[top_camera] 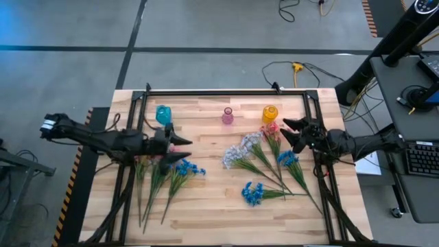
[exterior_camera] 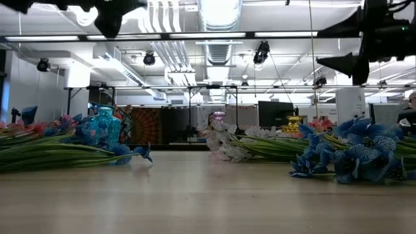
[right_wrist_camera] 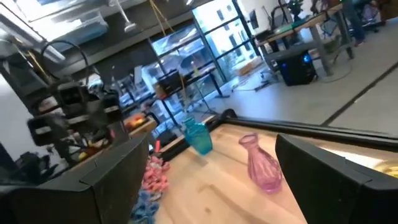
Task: Sort flowers into vase by color
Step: Put the white flowers into the pink vase
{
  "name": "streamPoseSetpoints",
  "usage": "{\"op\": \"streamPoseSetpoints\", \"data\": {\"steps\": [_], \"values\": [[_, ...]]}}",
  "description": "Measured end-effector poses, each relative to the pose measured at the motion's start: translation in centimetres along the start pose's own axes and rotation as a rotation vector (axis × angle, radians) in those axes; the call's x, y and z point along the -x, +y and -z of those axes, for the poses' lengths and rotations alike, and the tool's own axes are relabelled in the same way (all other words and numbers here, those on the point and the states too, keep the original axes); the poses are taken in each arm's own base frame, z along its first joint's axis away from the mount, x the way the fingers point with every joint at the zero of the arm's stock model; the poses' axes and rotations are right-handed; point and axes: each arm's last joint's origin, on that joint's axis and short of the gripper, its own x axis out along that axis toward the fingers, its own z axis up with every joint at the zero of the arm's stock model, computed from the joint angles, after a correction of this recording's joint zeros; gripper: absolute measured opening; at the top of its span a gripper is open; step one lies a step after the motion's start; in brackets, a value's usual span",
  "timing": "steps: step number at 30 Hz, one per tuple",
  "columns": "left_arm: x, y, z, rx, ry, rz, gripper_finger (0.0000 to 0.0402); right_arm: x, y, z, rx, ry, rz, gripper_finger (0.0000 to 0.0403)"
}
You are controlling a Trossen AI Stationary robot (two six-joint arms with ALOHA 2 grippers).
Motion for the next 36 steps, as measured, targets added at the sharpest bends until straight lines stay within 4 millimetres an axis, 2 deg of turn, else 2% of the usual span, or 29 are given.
{"op": "streamPoseSetpoints", "data": {"steps": [3,6,13,19,26,36], "values": [[-0.5,0.3,-0.1,-0.043,0.120,-0.179,0.0196,-1.1,1.0,-0.8,0.070,0.055,0.023,0.0343],[-0.8,0.2,-0.3,-0.073,0.174,-0.229,0.0196,-2.9,2.2,-0.7,0.164,0.193,0.083,0.0343],[-0.9,0.3,0.6,-0.175,0.233,-0.212,0.0196,-5.4,4.6,-2.4,0.214,0.531,0.277,0.0343],[-0.8,0.2,1.8,-0.208,0.296,-0.051,0.0196,-6.8,6.5,-3.6,0.146,0.833,0.387,0.0343],[-0.9,0.1,1.4,-0.289,0.259,-0.038,0.0196,-9.1,7.5,-1.3,0.063,1.028,0.440,0.0343],[-1.1,-0.2,0.0,-0.321,0.148,-0.062,0.0196,-11.4,6.9,3.7,0.123,1.175,0.575,0.0343]]}}
